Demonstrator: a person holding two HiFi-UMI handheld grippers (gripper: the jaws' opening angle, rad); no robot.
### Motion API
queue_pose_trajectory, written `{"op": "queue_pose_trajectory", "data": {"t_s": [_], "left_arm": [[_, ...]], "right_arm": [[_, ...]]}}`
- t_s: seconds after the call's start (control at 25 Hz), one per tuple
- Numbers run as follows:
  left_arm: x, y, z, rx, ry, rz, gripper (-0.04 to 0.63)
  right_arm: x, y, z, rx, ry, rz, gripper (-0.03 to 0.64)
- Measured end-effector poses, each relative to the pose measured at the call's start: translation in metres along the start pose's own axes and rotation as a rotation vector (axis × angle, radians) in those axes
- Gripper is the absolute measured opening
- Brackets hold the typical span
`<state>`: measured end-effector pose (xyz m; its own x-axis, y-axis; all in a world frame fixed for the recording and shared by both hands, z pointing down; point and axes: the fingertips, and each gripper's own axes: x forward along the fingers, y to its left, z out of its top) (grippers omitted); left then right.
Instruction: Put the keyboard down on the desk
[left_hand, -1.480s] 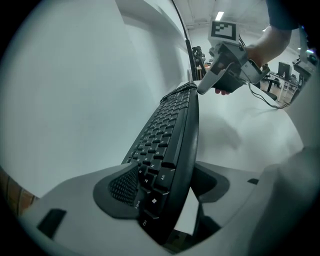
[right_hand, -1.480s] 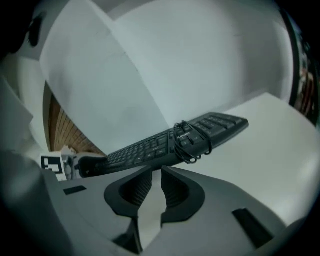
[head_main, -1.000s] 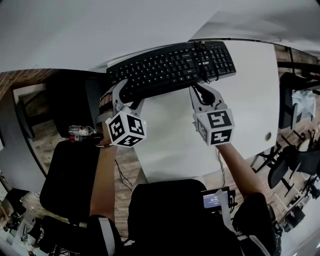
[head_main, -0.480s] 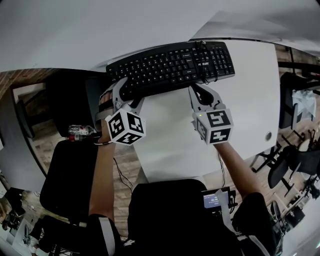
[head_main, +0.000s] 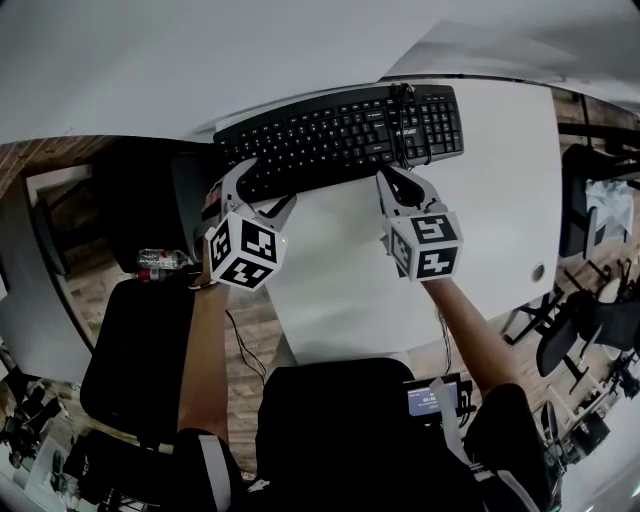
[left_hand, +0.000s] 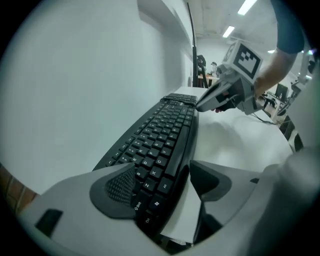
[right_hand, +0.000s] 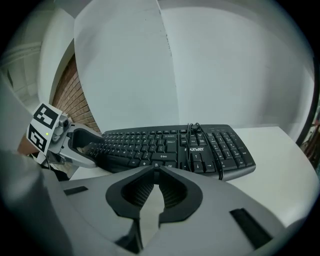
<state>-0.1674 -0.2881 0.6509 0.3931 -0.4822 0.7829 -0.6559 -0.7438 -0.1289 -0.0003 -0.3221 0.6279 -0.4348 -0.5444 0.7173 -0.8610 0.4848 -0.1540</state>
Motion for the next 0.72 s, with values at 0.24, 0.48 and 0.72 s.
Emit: {"op": "queue_pose_trajectory", "data": {"t_s": [0.24,0.48,0.72], "left_arm": [[-0.003,-0.001,-0.001,-0.017,-0.013,-0.001,0.356],[-0.021,-0.003,0.005,-0.051,-0.043,0.023,0.297],[-0.055,-0.006,0.026,-0.104,-0.105,0.075,0.205]], "right_arm": [[-0.002,0.003,0.001,0.008,-0.005,0.005,0.061],[-0.012,0.006,0.008,0.007,-0.026,0.013,0.061],[-0.035,0.015,0.036,0.002,-0.082,0.026,0.061]]}}
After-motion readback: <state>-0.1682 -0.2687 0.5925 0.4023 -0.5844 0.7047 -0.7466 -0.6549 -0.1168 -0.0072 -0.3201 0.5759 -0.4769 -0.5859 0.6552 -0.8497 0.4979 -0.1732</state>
